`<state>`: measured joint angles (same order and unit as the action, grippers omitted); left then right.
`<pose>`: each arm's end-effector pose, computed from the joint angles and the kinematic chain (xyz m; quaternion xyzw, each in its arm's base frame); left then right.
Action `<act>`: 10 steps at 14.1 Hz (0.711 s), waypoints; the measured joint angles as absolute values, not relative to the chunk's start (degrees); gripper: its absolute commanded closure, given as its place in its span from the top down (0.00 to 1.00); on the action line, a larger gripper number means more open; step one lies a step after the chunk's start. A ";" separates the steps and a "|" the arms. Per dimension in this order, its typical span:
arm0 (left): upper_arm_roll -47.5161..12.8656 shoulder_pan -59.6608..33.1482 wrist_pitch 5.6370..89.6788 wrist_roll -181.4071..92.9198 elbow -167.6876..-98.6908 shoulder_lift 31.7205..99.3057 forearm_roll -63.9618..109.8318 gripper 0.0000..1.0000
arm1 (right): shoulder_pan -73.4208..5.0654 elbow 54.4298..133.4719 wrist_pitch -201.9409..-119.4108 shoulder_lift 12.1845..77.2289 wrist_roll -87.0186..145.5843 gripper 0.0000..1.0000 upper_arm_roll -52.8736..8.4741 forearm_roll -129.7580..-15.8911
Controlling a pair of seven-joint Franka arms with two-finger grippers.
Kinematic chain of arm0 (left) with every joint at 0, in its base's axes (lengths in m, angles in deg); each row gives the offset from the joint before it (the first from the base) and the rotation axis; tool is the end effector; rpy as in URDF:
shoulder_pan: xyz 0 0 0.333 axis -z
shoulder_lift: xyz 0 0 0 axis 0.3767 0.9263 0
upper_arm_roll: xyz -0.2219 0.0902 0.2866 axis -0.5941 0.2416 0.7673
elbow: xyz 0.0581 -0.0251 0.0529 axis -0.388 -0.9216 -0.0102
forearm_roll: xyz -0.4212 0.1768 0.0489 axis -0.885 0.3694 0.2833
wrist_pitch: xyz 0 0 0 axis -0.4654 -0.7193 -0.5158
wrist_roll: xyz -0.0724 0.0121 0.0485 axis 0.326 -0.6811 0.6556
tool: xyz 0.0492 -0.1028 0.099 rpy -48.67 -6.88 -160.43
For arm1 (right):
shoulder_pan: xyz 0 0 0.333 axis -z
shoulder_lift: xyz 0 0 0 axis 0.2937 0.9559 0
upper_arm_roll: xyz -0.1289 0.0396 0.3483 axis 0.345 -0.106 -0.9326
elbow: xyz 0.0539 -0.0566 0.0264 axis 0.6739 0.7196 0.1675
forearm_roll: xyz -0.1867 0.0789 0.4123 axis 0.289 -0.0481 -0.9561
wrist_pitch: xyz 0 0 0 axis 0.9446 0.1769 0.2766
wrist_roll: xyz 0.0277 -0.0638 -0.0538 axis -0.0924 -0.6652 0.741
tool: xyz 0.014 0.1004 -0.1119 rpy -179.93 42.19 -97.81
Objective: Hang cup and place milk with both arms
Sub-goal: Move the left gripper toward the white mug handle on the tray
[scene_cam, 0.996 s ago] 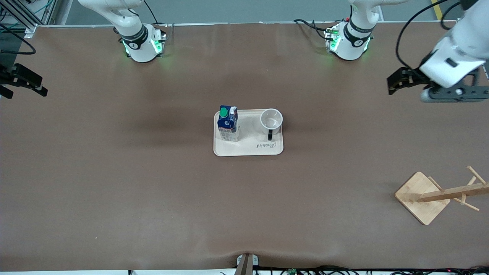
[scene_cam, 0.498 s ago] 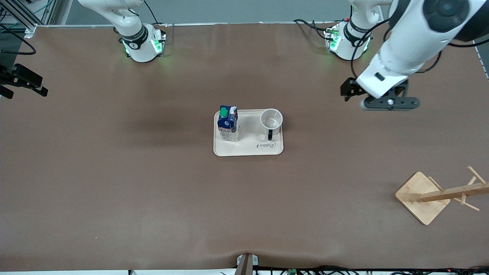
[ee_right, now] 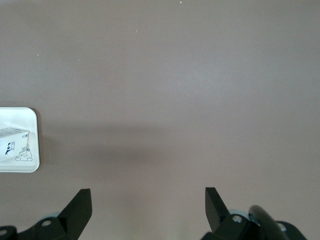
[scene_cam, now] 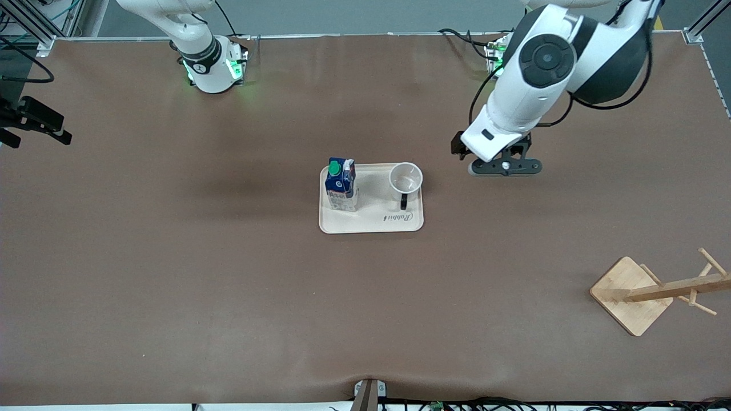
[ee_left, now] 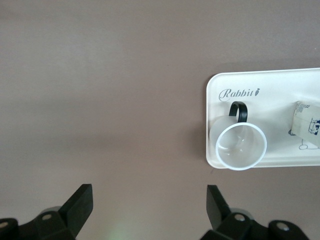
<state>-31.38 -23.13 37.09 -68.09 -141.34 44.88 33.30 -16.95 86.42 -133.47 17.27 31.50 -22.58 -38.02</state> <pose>0.5456 -0.3207 0.4484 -0.9987 0.0129 0.0478 0.0146 0.5927 -0.0500 0.6649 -0.9996 -0.0187 -0.0092 0.0207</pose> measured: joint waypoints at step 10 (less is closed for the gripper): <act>-32.09 -19.37 50.41 -74.06 -144.91 57.56 33.42 0.93 | -16.93 86.42 -133.44 17.28 31.49 1.00 -22.54 -38.02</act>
